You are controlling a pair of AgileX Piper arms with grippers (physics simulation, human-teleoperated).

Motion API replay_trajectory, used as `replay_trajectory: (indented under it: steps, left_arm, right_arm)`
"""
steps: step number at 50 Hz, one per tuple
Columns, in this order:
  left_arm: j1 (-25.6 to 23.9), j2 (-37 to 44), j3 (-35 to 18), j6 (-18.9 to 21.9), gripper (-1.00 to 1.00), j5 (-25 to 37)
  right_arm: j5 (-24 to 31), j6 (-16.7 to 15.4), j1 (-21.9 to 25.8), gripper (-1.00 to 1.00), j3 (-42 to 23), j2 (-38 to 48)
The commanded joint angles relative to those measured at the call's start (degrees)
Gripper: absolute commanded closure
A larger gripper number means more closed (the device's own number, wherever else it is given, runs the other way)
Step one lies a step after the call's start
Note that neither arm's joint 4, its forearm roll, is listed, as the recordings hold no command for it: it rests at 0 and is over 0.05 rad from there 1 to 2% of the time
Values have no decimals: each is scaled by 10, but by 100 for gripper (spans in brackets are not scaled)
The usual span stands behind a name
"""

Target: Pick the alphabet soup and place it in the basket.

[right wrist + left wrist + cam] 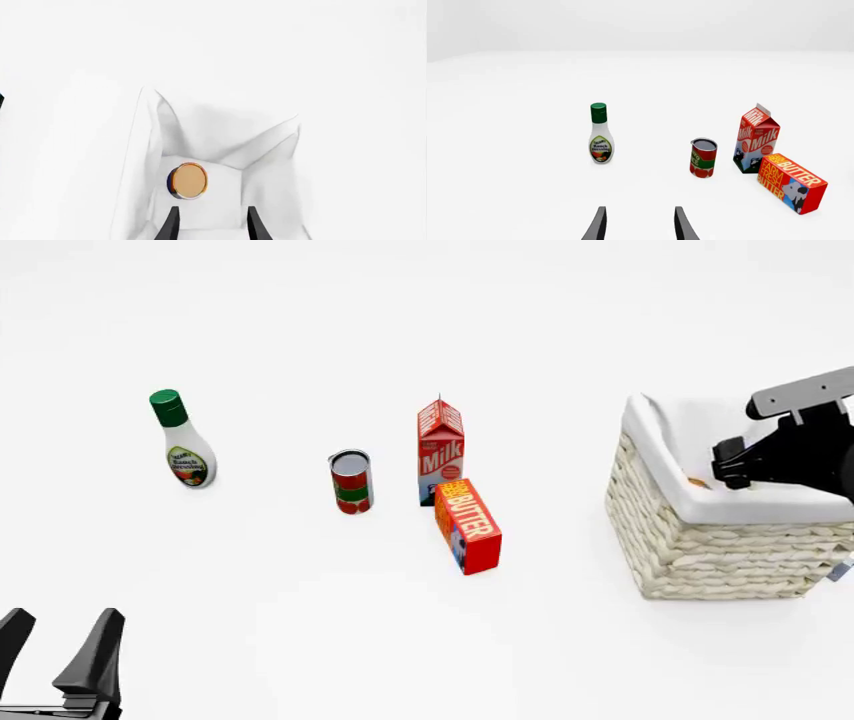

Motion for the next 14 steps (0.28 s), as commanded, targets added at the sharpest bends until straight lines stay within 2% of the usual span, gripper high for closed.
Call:
replay_trajectory:
  steps: [1,14]
  left_arm:
    - [0,0,0,0,-100,0]
    - [0,0,0,0,-100,0]
  right_arm:
    - [-1,0,-1,-100,-3,3]
    - [2,2,2,-100,-9,-2]
